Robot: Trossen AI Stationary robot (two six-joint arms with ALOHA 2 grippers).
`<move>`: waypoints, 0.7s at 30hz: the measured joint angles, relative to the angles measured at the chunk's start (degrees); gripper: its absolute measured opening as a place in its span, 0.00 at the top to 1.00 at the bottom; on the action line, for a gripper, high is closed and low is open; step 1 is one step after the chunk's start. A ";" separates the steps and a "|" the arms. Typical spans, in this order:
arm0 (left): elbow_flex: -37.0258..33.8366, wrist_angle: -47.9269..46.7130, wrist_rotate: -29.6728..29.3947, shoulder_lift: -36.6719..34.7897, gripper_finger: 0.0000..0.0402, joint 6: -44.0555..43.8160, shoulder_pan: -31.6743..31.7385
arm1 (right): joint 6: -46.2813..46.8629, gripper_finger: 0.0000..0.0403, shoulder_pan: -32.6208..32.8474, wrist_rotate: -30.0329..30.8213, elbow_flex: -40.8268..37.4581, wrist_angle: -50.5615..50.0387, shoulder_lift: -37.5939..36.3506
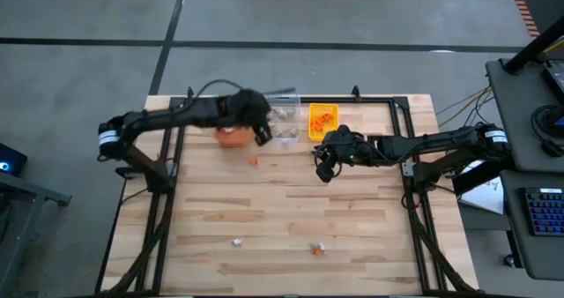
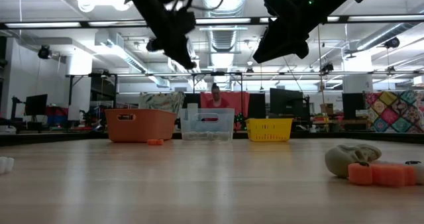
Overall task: Sort Halloween decoration
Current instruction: Put the gray skull toy into the transparent bin
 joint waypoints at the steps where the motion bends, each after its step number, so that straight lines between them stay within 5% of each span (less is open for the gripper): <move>1: 0.00 1.43 1.73 0.91 0.98 0.58 2.17 | 0.13 0.81 0.00 -0.01 0.00 -0.04 0.00; 9: 0.83 9.80 10.85 11.53 0.98 2.12 12.68 | 1.59 0.81 0.00 0.00 0.00 -0.15 0.00; 21: 14.35 1.99 11.37 25.93 0.98 9.36 13.38 | 1.37 0.81 0.00 0.00 0.00 -0.24 0.00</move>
